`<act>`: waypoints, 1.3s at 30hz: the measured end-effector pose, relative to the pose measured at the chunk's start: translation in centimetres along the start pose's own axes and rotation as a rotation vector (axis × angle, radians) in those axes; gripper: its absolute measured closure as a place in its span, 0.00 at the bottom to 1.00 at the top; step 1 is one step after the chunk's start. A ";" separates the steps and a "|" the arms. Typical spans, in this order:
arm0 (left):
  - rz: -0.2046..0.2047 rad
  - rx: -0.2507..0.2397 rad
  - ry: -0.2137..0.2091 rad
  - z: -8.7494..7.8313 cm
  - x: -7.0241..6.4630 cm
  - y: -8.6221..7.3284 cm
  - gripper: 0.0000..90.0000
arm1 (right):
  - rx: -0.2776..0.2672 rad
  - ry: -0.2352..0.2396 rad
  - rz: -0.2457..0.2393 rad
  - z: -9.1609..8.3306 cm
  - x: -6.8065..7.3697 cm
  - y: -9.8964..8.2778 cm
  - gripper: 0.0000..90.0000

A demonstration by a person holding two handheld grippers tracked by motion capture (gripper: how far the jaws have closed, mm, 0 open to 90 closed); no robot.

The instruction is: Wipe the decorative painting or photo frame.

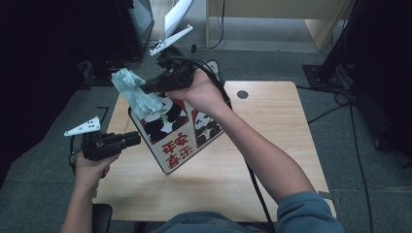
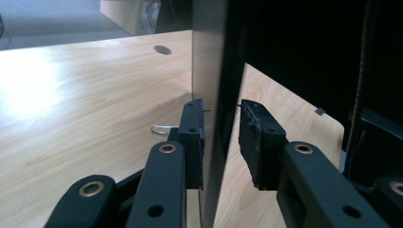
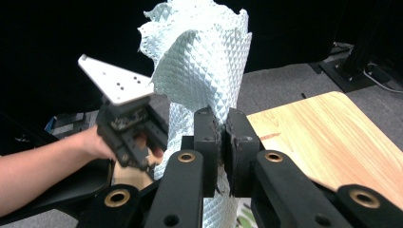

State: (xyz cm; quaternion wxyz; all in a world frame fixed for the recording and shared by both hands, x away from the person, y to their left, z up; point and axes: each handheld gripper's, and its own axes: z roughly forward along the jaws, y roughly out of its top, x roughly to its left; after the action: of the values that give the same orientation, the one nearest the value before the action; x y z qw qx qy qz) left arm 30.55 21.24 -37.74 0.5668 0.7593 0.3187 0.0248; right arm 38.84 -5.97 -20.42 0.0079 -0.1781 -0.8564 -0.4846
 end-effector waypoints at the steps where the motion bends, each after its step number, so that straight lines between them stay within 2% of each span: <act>1: 0.005 0.007 0.001 0.3 -0.1 0.0 0.79 | 0.005 -0.002 -0.003 0.2 -0.1 0.3 0.95; 5: -0.004 0.015 0.003 1.4 -0.3 0.0 0.79 | 0.043 -0.001 -0.002 1.3 -0.5 0.9 0.94; 9: -0.005 0.030 0.013 2.2 -0.4 -0.1 0.80 | 0.072 -0.014 -0.006 2.6 -1.1 0.6 0.94; 14: -0.013 0.032 0.024 2.5 -0.3 -0.1 0.83 | 0.063 -0.009 0.013 3.2 -1.7 0.0 0.94; 18: -0.011 0.035 0.023 2.7 -0.2 -0.1 0.86 | 0.064 -0.018 0.006 3.5 -1.8 -0.3 0.94; 34: 0.002 0.037 0.051 2.8 -0.6 -0.1 0.88 | 0.056 -0.027 0.003 3.4 -2.1 -0.7 0.93; 39: 0.000 0.036 0.050 2.8 -0.6 -0.1 0.88 | 0.046 -0.026 0.030 2.9 -2.7 -1.0 0.93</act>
State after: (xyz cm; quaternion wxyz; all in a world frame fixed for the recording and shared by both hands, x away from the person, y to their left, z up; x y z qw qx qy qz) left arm 31.10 18.58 -38.62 0.5450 0.7684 0.3333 0.0380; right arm 41.48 -4.82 -23.31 0.0083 -0.1967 -0.8647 -0.4621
